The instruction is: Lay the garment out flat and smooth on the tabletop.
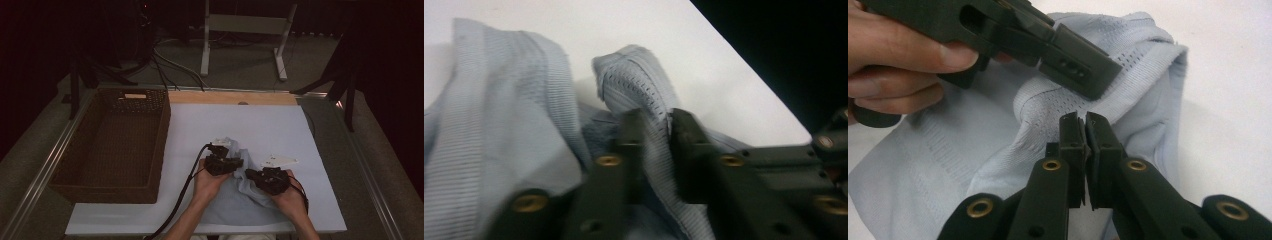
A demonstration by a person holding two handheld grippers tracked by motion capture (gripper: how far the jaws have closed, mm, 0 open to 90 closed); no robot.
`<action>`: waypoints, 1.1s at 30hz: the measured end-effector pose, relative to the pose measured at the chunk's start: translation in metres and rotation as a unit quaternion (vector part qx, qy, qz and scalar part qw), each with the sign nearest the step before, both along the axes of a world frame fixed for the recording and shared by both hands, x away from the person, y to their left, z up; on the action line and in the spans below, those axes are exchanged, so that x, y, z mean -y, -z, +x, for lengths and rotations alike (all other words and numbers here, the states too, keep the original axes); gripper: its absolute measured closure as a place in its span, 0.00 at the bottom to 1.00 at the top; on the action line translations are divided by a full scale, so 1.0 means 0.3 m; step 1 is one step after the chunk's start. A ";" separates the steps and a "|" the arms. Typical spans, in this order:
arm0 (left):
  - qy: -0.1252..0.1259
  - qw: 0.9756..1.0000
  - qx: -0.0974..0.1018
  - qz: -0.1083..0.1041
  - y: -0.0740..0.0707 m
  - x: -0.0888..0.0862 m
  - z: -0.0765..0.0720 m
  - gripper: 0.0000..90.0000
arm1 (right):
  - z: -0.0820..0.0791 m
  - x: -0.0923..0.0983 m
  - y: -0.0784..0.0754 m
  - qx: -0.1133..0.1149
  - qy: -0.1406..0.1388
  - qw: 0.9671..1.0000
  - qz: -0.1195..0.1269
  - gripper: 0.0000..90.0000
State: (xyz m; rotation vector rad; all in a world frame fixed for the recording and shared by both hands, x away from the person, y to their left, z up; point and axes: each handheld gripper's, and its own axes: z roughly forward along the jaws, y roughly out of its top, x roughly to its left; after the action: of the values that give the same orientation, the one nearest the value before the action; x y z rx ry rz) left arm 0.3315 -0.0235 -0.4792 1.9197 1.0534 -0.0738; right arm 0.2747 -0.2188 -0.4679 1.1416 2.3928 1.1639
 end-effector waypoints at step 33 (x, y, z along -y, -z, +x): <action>0.095 0.989 0.101 -0.061 -0.100 -0.059 -0.136 0.95 | 0.072 0.048 -0.082 0.057 0.059 0.997 0.000 0.56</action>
State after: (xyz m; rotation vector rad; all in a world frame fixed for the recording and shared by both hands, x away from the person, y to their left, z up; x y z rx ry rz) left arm 0.2906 -0.0058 -0.4492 1.8673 0.7154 -0.0491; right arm 0.2962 -0.2330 -0.4432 1.1666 2.2106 1.1572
